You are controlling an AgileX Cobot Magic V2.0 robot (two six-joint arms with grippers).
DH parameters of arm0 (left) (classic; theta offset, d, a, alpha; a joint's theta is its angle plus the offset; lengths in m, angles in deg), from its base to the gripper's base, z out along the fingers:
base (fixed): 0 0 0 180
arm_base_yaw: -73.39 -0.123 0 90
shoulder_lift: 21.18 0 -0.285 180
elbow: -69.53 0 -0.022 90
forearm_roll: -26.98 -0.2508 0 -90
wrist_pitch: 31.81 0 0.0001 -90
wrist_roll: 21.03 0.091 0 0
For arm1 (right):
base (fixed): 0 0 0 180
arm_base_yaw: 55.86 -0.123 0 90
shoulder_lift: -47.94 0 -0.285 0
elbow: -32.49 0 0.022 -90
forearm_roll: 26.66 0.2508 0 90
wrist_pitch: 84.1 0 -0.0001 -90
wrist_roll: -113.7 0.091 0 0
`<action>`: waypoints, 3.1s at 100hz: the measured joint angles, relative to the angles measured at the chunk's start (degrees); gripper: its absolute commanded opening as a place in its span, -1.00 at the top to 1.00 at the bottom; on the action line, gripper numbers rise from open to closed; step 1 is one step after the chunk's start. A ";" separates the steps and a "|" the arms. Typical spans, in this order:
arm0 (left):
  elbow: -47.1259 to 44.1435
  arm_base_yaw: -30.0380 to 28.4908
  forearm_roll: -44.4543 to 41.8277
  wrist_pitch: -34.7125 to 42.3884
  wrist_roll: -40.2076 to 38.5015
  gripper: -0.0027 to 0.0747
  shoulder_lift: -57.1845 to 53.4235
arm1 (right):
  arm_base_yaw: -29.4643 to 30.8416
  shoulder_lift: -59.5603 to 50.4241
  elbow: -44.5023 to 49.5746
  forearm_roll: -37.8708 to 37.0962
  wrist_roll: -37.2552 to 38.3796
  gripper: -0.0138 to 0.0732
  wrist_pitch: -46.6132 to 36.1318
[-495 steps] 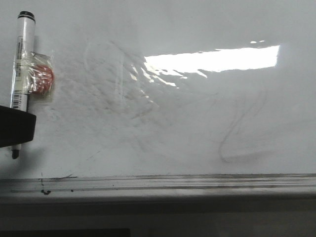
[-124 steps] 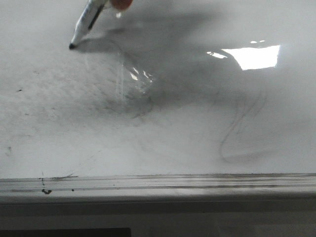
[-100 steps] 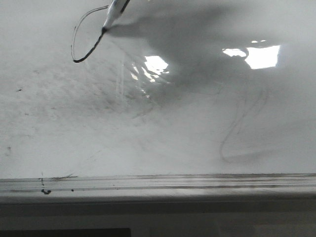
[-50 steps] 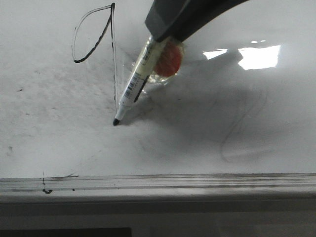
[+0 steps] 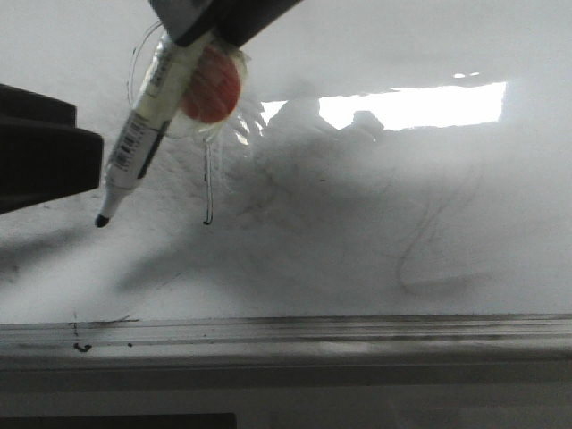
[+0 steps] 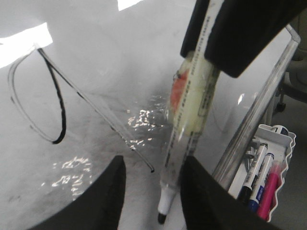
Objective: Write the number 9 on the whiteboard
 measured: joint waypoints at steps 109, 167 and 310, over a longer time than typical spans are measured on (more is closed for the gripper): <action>1.12 0.23 19.93 2.32 -2.26 0.99 4.24 | -0.15 0.10 0.00 0.36 0.27 -0.27 -1.69; 1.12 0.23 55.84 -7.73 2.92 0.99 -0.71 | 0.09 0.10 0.00 0.36 0.27 -0.22 -0.32; -8.52 0.34 46.23 -7.41 10.04 0.98 -32.40 | 0.09 -45.08 39.80 -6.21 0.19 0.83 -28.23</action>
